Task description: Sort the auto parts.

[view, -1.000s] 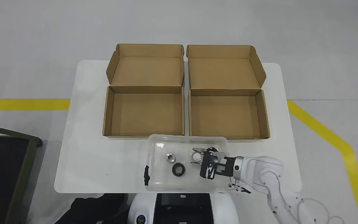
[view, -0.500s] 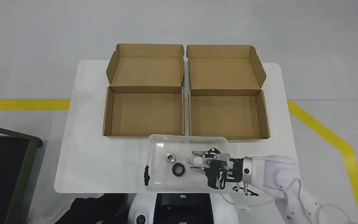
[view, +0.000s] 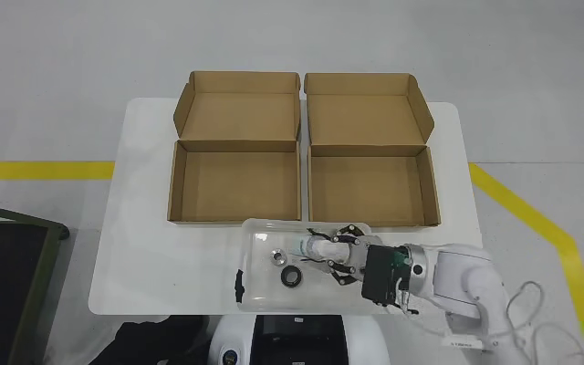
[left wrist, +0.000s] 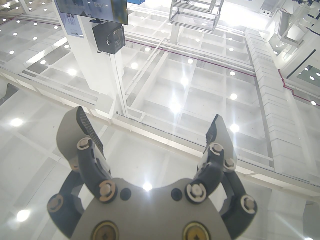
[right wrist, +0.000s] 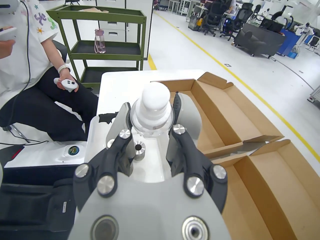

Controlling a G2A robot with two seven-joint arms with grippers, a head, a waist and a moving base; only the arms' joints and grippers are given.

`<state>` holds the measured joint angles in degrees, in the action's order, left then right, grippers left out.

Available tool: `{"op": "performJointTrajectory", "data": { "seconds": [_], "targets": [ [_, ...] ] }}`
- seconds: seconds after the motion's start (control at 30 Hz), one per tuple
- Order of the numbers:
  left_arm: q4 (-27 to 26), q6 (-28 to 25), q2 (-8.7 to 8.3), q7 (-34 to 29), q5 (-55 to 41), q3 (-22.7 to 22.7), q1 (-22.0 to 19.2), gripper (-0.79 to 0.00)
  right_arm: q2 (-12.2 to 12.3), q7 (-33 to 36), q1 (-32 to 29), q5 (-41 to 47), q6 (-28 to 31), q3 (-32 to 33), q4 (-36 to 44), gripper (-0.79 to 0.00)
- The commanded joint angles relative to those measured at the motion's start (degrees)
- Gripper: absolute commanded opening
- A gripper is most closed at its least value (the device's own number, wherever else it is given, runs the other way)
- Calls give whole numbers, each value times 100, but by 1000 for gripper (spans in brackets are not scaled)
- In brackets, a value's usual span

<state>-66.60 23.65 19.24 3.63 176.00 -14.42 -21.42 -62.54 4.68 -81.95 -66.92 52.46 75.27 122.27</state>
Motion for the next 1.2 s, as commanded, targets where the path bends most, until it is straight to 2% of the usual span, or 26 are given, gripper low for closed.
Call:
{"op": "performJointTrajectory", "data": {
  "seconds": [0.0,0.3,0.63,1.17],
  "targets": [
    [0,0,0,0,0,0,0,0,-1,-44,95,238,-37,28,7,-785],
    [0,0,0,0,0,0,0,0,-20,-123,621,876,-477,151,223,-785],
    [0,0,0,0,0,0,0,0,-74,-646,980,1370,-954,178,243,-785],
    [0,0,0,0,0,0,0,0,-116,-1233,1129,1583,-1024,335,381,-785]
  ]
}}
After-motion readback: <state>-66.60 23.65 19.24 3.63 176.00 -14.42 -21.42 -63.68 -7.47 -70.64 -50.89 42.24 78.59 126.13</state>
